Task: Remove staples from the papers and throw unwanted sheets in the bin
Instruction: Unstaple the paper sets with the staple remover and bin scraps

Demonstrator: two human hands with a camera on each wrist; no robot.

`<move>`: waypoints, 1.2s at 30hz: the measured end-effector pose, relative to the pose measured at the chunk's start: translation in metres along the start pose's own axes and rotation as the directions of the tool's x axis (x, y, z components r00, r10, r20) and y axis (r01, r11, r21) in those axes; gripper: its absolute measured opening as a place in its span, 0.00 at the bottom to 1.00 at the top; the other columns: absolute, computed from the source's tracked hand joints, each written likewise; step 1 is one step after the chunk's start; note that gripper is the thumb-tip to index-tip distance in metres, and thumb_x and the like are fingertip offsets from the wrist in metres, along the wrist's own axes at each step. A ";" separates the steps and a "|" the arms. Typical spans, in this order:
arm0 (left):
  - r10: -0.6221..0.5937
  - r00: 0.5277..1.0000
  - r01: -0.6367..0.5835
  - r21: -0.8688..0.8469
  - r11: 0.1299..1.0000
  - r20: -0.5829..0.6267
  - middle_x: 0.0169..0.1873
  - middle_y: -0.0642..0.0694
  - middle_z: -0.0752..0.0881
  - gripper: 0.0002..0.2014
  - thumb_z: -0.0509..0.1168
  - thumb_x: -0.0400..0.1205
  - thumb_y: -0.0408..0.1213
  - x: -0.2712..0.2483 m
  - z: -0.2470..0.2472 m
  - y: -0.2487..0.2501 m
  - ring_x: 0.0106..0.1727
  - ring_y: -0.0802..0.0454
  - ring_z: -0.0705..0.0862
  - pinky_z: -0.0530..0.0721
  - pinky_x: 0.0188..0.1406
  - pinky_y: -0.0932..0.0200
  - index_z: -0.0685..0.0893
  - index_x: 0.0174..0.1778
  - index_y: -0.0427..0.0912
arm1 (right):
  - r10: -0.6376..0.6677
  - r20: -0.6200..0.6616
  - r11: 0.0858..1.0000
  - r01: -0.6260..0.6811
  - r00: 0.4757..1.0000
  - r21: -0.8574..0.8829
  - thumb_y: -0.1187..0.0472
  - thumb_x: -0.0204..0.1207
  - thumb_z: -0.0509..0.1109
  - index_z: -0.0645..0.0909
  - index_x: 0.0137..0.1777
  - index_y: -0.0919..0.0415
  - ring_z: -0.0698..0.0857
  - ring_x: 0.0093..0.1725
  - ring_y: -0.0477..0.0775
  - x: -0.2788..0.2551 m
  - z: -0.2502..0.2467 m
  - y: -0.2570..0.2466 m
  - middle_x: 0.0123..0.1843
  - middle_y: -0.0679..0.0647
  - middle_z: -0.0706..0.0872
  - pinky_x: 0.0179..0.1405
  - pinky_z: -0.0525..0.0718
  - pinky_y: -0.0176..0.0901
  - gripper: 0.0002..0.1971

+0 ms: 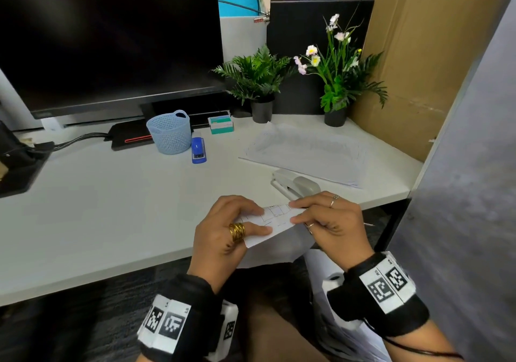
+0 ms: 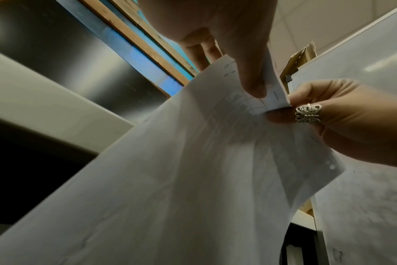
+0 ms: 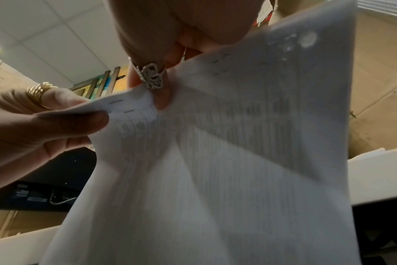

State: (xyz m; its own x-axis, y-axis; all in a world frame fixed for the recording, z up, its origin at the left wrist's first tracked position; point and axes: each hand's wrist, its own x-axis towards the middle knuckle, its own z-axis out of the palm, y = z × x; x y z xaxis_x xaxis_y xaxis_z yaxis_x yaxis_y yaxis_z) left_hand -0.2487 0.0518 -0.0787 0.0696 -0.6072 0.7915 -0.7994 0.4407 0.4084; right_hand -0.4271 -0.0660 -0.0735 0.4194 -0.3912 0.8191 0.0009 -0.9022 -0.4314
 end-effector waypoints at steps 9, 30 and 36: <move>0.021 1.000 -0.021 -0.046 0.999 0.000 0.51 0.52 0.85 0.06 0.71 0.76 0.36 -0.004 0.014 0.002 0.57 0.53 0.80 0.78 0.52 0.64 0.89 0.45 0.53 | 0.012 0.044 0.986 -0.004 0.999 -0.168 0.68 0.68 0.64 0.89 0.42 0.56 0.84 0.48 0.42 -0.004 -0.012 -0.010 0.46 0.46 0.90 0.45 0.83 0.37 0.12; -0.268 0.812 0.159 0.246 0.956 0.518 0.82 0.55 0.40 0.30 0.51 0.81 0.61 0.042 0.109 -0.016 0.82 0.50 0.36 0.41 0.77 0.34 0.49 0.79 0.66 | 0.876 0.023 0.237 -0.387 0.482 -0.891 0.75 0.71 0.61 0.85 0.44 0.64 0.83 0.50 0.68 -0.060 -0.129 0.029 0.45 0.65 0.86 0.38 0.72 0.44 0.12; -0.266 0.799 0.224 0.144 0.964 0.538 0.82 0.58 0.40 0.30 0.52 0.79 0.61 0.041 0.104 -0.018 0.82 0.54 0.35 0.43 0.77 0.34 0.50 0.77 0.69 | 0.961 0.114 0.202 -0.362 0.250 -0.910 0.70 0.77 0.59 0.83 0.59 0.62 0.82 0.61 0.64 -0.114 -0.089 0.077 0.60 0.65 0.83 0.57 0.79 0.49 0.15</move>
State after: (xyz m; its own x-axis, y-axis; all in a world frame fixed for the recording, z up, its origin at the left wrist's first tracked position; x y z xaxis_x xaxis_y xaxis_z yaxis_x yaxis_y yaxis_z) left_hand -0.2936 -0.0498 -0.1008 -0.0528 -0.9588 0.2792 -0.8406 0.1936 0.5059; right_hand -0.5551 -0.1071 -0.1666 0.2092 -0.9446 -0.2529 -0.9778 -0.2058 -0.0402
